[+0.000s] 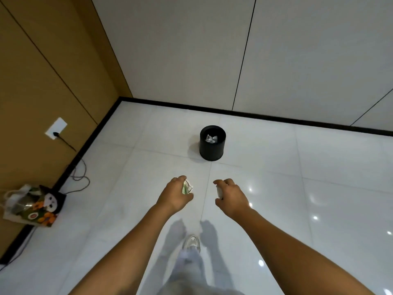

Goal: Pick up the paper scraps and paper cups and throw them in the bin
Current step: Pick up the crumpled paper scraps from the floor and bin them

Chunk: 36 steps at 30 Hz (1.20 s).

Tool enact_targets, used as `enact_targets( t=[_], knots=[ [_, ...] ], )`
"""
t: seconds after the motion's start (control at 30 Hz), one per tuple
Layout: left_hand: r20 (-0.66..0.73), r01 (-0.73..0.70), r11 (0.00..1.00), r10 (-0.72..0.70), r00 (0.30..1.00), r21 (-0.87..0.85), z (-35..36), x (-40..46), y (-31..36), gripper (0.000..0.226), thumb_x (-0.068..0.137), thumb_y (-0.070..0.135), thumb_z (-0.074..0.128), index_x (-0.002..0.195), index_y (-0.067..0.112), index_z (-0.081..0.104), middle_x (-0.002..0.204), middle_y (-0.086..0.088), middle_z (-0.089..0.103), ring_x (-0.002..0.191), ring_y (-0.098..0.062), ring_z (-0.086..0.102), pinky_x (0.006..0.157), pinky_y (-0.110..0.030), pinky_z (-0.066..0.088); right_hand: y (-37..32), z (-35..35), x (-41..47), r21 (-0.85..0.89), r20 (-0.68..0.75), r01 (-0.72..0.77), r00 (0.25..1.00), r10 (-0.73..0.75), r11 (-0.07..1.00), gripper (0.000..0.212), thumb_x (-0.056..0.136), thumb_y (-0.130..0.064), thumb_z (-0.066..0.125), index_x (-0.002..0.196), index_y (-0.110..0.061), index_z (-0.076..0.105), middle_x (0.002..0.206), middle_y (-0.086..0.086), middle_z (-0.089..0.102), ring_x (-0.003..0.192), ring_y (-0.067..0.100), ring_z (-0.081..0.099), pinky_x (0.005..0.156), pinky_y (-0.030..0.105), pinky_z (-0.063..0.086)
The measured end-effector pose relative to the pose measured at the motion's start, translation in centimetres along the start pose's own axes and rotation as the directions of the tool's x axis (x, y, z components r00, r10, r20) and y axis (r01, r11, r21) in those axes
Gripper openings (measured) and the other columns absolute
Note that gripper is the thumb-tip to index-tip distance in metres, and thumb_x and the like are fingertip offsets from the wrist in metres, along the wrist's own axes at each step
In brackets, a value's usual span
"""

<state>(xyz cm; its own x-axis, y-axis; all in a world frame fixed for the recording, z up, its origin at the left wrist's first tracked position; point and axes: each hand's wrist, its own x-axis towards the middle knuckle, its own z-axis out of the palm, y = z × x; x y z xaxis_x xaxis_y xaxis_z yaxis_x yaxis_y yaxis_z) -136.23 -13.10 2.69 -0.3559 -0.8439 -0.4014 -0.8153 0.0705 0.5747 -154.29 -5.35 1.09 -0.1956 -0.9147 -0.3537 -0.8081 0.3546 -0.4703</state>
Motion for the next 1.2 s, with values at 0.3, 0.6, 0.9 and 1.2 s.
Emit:
enact_targets(
  t=[0.3,0.6,0.9,1.2],
  knots=[
    [0.093,-0.047,0.997,0.041,0.995,0.065,-7.5,19.4,4.0,0.066,0.085,0.028,0.066,0.142,0.015,0.036,0.138,-0.007,0.045,0.123,-0.024,0.046,0.098,-0.026,0.037,-2.3,-6.8,18.4,-0.065,-0.026,-0.055,0.998,0.054,0.996,0.059,0.088,-0.012,0.052,0.144,-0.025,0.037,0.142,0.005,0.039,0.12,0.029,0.046,0.092,0.033,0.046],
    [0.184,-0.055,0.993,0.036,0.982,0.101,-10.7,39.4,8.5,0.057,0.081,0.024,0.068,0.132,0.012,0.045,0.126,-0.009,0.051,0.114,-0.024,0.05,0.093,-0.028,0.041,0.8,-12.6,37.6,-0.057,0.007,-0.123,0.992,0.124,0.991,0.059,0.086,-0.012,0.053,0.142,-0.023,0.038,0.137,0.009,0.042,0.116,0.031,0.048,0.088,0.034,0.045],
    [0.229,-0.083,0.992,0.059,0.972,0.097,-14.2,56.1,12.4,0.028,0.078,0.02,0.068,0.102,0.014,0.054,0.099,-0.001,0.053,0.093,-0.024,0.056,0.068,-0.024,0.037,2.7,-17.5,51.5,0.05,0.052,-0.273,0.961,0.271,0.961,0.057,0.088,-0.016,0.055,0.142,-0.024,0.038,0.139,0.007,0.041,0.118,0.031,0.047,0.088,0.036,0.047],
    [0.391,-0.127,0.968,0.034,0.92,0.214,-14.6,68.7,11.2,0.057,0.08,0.024,0.068,0.132,0.015,0.045,0.122,-0.007,0.054,0.105,-0.022,0.054,0.078,-0.024,0.038,3.9,-16.0,61.3,0.258,0.083,-0.528,0.847,0.526,0.809,0.057,0.088,-0.017,0.058,0.141,-0.02,0.039,0.134,0.011,0.045,0.112,0.032,0.053,0.091,0.038,0.051]
  ],
)
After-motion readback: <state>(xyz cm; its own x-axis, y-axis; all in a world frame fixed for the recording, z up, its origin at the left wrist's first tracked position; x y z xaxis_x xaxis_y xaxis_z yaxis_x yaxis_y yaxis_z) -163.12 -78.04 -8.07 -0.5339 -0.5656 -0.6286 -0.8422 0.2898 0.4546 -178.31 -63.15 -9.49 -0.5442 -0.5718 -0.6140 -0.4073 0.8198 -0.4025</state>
